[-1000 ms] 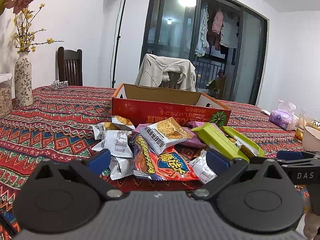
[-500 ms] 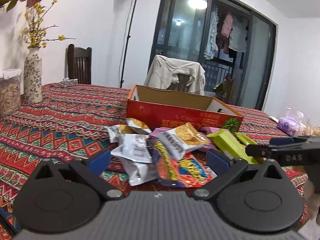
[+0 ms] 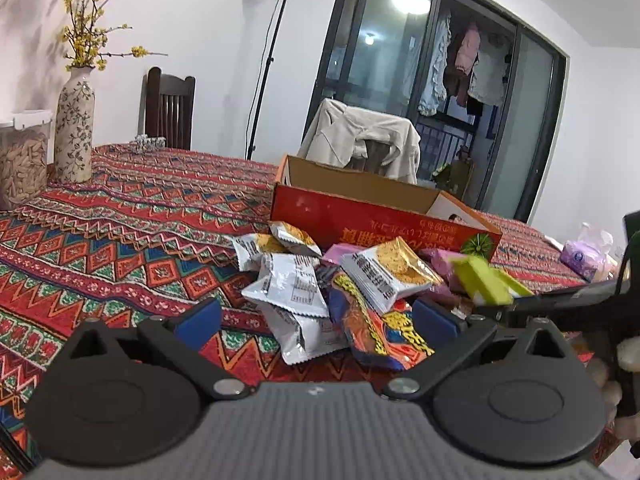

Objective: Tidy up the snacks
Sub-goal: 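Grasp the lime-green bar with the right tool while the left tool grasps a gold cracker packet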

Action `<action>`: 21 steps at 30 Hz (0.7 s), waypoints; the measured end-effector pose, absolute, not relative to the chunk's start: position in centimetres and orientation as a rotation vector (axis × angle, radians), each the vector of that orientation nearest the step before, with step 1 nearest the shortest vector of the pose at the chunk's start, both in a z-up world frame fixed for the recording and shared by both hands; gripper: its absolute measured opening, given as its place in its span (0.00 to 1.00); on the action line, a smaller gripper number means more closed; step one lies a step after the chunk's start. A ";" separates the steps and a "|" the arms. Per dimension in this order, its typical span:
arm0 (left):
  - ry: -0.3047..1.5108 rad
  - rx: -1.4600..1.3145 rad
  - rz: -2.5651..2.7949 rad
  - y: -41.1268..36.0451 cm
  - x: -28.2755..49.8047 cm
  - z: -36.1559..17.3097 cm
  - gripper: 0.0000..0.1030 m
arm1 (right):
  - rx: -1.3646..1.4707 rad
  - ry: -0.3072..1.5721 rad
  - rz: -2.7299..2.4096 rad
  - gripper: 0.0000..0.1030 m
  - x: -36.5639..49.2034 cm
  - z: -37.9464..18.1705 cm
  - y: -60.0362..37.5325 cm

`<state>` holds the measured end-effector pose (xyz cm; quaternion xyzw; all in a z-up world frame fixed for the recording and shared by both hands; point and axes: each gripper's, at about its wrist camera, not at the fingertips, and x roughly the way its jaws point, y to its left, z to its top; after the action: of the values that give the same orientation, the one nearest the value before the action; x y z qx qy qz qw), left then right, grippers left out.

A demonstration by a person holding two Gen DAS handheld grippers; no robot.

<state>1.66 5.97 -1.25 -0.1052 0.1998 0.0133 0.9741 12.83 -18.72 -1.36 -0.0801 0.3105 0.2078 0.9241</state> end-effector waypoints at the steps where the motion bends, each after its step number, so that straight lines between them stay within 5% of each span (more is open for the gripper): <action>1: 0.404 -0.203 0.025 5.8 1.7 -1.2 1.00 | -0.160 0.609 0.423 0.36 12.5 -1.0 -18.8; 21: 0.532 0.210 -0.057 -2.6 8.9 2.3 1.00 | 0.068 0.392 0.353 0.36 9.9 1.7 -25.1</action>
<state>8.86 -2.56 2.31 0.1034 0.2625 -0.0279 0.9590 9.94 -25.11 1.65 0.0338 0.1937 0.1742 0.9649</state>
